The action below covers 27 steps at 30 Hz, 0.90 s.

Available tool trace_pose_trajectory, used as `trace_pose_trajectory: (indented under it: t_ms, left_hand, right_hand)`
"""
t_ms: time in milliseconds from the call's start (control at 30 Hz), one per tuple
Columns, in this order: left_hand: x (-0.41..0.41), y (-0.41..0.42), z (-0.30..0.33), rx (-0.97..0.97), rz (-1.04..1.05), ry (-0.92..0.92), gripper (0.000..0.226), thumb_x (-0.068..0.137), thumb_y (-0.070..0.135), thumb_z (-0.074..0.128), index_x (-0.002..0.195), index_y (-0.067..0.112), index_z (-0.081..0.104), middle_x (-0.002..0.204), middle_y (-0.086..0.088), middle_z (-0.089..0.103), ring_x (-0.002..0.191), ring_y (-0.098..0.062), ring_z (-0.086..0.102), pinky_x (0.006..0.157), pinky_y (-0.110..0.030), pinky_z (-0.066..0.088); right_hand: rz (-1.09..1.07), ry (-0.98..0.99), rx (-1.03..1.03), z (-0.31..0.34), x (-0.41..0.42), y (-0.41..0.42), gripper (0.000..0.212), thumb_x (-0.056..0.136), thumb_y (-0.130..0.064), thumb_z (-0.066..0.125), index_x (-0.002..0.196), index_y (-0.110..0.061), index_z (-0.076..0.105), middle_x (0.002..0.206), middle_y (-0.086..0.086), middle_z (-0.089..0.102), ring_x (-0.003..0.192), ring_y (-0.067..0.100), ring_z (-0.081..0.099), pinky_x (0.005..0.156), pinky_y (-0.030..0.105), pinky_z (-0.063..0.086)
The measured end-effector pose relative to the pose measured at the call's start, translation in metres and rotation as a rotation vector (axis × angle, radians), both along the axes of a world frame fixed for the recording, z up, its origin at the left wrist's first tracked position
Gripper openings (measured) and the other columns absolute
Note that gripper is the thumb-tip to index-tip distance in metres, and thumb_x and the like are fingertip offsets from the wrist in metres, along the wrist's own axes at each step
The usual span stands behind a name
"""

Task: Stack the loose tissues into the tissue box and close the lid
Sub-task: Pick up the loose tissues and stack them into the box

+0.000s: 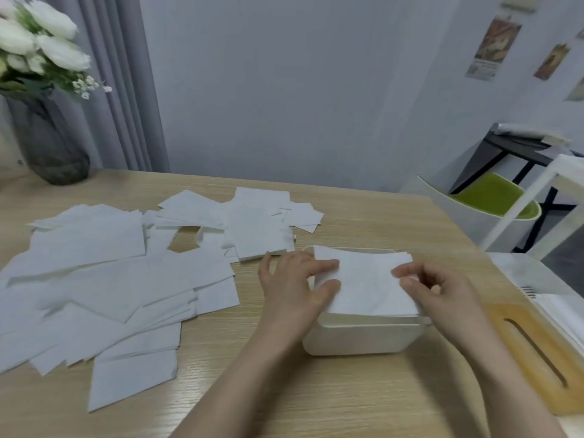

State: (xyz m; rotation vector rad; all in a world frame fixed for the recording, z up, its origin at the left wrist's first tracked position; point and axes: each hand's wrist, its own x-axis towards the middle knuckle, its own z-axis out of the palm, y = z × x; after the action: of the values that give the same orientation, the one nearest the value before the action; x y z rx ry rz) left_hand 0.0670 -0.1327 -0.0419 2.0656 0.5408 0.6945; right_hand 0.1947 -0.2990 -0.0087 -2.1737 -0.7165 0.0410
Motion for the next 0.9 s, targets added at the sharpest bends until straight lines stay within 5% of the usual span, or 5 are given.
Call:
trace_pose_trajectory:
  t_ms: [133,300,467,633,900]
  left_hand:
    - [0.004,-0.003,-0.009,0.237,0.034,0.115,0.041,0.079,0.048,0.048,0.112,0.038,0.071,0.099,0.02,0.054,0.135,0.005,0.03,0.102,-0.035,-0.04]
    - [0.005,-0.005,-0.003,0.394,0.044,0.255,0.029,0.095,0.034,0.052,0.118,0.037,0.068,0.104,0.016,0.057,0.143,0.0,0.023,0.088,-0.042,-0.048]
    - [0.004,-0.003,-0.001,0.534,0.029,0.322,0.024,0.083,0.028,0.052,0.079,0.03,0.077,0.08,0.015,0.055,0.133,-0.013,0.047,0.098,-0.048,-0.042]
    - [0.007,-0.001,0.0,0.611,-0.01,0.439,0.032,0.095,0.037,0.044,0.107,0.033,0.074,0.109,0.014,0.056,0.144,-0.005,0.019,0.084,-0.047,-0.049]
    - [0.005,0.0,-0.012,0.606,-0.034,0.343,0.077,0.082,0.059,0.003,0.107,0.038,0.073,0.156,0.016,0.027,0.148,-0.004,0.0,0.092,-0.045,-0.047]
  right_hand:
    - [-0.056,-0.268,-0.244,-0.005,-0.004,0.001,0.023,0.09,-0.02,0.062,0.08,-0.041,0.065,0.079,-0.023,0.06,0.092,0.001,0.045,0.085,0.024,0.014]
    - [-0.045,-0.307,-0.339,-0.016,0.001,-0.002,0.02,0.089,-0.024,0.063,0.083,-0.043,0.065,0.083,-0.029,0.056,0.094,-0.008,0.035,0.105,0.03,0.005]
    - [-0.003,-0.323,-0.427,-0.018,0.006,-0.001,0.021,0.093,-0.023,0.059,0.094,-0.042,0.069,0.087,-0.024,0.062,0.107,0.0,0.043,0.108,0.034,0.0]
    - [0.013,-0.32,-0.485,-0.015,0.008,0.001,0.021,0.096,-0.025,0.054,0.1,-0.041,0.069,0.087,-0.027,0.056,0.116,0.001,0.04,0.11,0.034,-0.004]
    - [0.05,-0.376,-0.448,-0.022,0.009,-0.003,0.022,0.096,-0.035,0.05,0.088,-0.038,0.07,0.108,-0.023,0.062,0.123,0.005,0.042,0.11,0.038,-0.001]
